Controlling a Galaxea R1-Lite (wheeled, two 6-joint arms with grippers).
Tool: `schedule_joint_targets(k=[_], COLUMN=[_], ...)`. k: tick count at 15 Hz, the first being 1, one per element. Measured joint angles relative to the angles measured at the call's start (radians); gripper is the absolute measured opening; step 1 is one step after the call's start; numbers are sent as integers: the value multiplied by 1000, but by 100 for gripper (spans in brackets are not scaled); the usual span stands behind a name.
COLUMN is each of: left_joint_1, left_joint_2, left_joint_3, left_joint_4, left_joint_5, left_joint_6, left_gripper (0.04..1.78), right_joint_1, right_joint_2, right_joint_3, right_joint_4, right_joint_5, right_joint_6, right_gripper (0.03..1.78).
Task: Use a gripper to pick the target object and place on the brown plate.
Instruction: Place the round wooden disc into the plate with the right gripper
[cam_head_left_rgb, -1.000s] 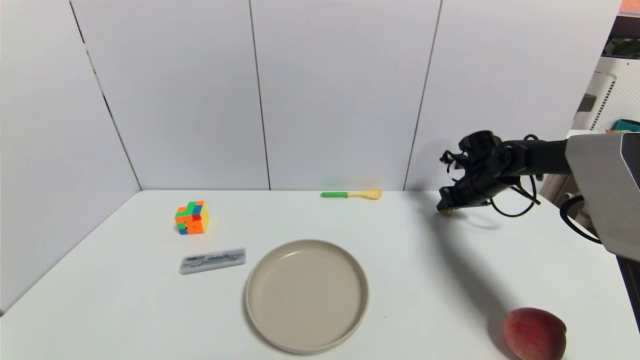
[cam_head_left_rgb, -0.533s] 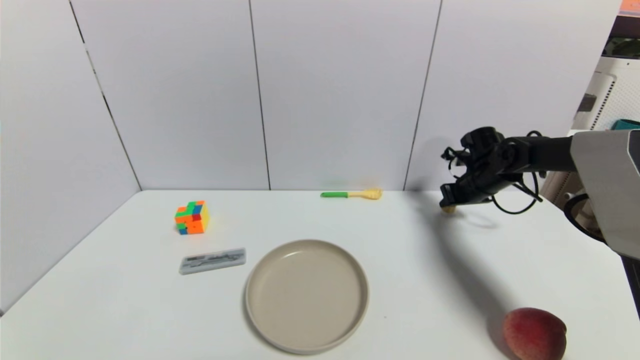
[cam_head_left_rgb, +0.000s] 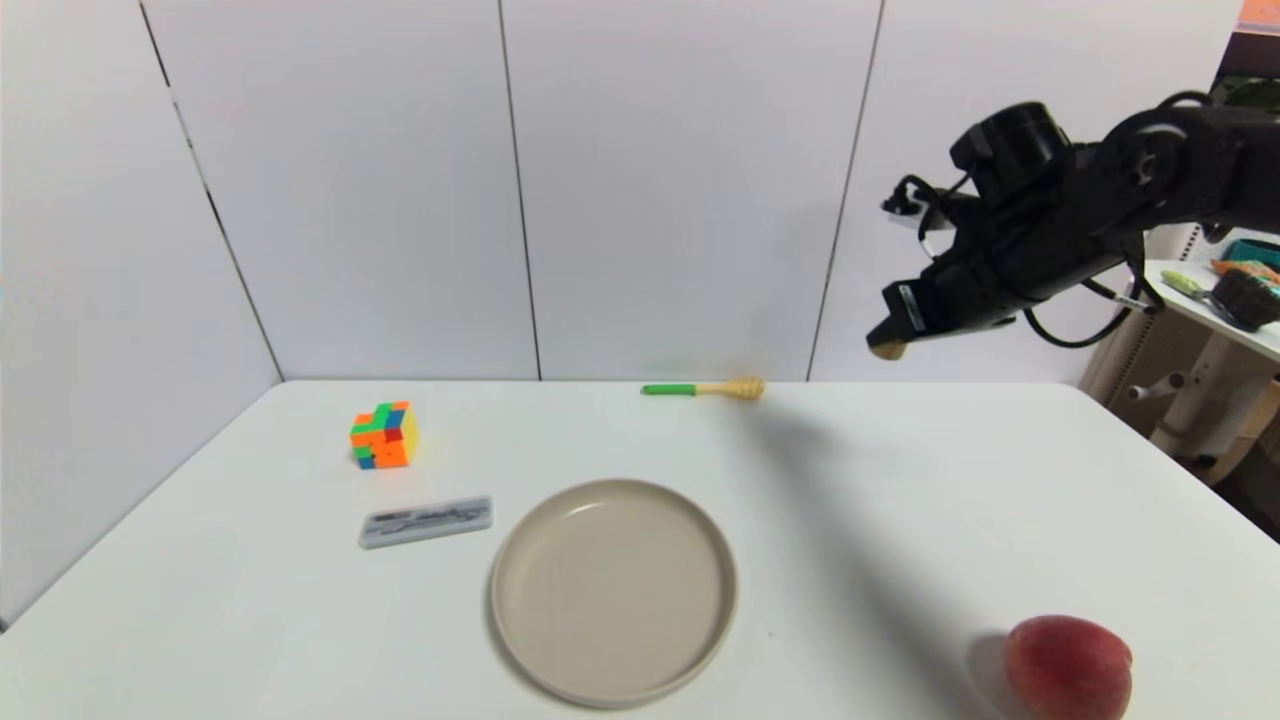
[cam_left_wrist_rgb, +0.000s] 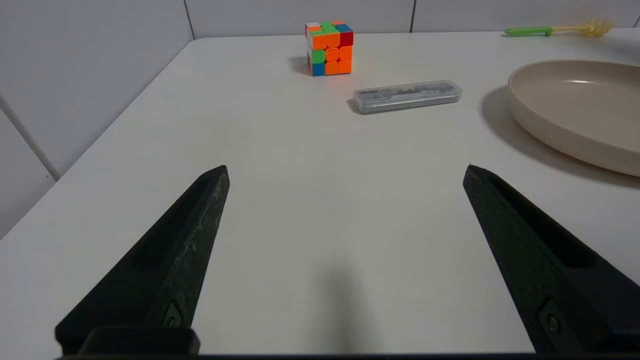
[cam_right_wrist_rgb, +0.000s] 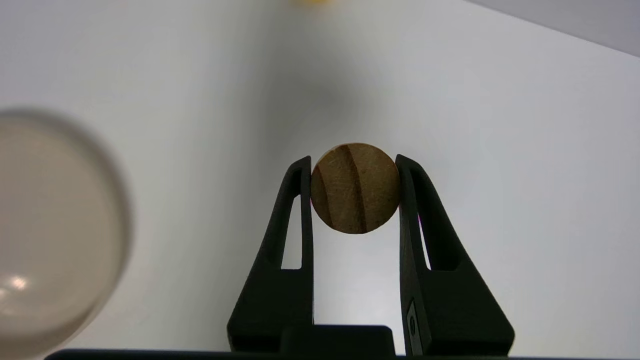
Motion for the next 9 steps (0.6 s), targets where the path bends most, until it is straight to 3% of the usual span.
schedule_joint_targets(k=[6, 9], left_joint_1=[0, 0], left_joint_2=[0, 0], left_joint_3=[0, 0], left_joint_4=[0, 0], left_joint_5=[0, 0], left_joint_6=[0, 0], left_gripper=[169, 169], right_joint_1=[354, 440], right_joint_2=[-147, -130], right_joint_3=[118, 177], right_joint_4=[47, 14], right_joint_5=[3, 4], right_joint_6=[7, 7], right_gripper=[46, 46])
